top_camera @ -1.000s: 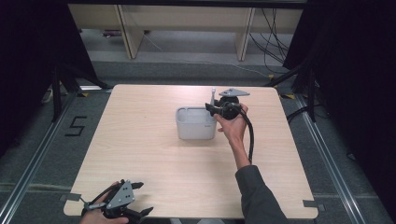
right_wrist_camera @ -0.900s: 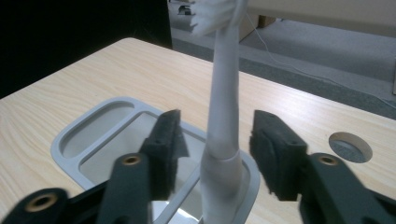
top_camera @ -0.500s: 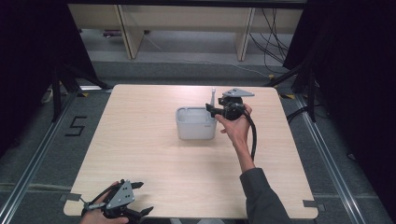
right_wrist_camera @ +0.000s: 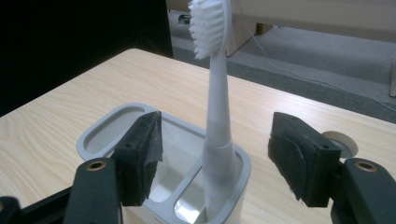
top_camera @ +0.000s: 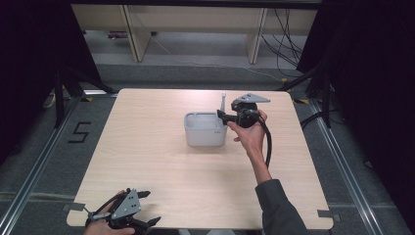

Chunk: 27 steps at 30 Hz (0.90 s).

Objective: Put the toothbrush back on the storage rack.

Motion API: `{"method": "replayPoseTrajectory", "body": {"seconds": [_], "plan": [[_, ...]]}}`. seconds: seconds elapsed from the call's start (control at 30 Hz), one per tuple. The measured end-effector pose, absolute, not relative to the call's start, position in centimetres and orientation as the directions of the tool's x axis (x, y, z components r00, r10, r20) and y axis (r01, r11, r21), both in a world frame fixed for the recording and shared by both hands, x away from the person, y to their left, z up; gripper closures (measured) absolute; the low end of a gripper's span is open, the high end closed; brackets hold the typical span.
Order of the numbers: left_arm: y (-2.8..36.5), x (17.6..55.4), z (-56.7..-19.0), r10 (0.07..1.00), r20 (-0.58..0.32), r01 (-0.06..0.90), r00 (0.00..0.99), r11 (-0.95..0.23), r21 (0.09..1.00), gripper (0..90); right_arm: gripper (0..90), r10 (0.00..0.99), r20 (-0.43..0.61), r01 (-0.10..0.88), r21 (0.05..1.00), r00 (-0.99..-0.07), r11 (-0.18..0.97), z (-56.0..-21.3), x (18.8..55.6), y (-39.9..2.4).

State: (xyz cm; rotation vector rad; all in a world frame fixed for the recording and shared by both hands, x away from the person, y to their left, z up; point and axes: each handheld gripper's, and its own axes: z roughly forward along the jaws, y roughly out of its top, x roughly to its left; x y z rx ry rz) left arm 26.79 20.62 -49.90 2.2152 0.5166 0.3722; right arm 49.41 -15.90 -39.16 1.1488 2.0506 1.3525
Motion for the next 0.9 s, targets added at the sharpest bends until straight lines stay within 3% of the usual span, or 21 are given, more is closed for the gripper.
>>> {"method": "replayPoseTrajectory", "body": {"seconds": [0.9], "plan": [[20.6, 26.8, -49.9, 0.482, 0.094, 0.24, 0.871, -0.585, 0.775, 14.7, 28.5, 0.806, 0.094, 0.379, 0.91, -0.585, 0.169, -39.2, 47.1, -16.9]]}}
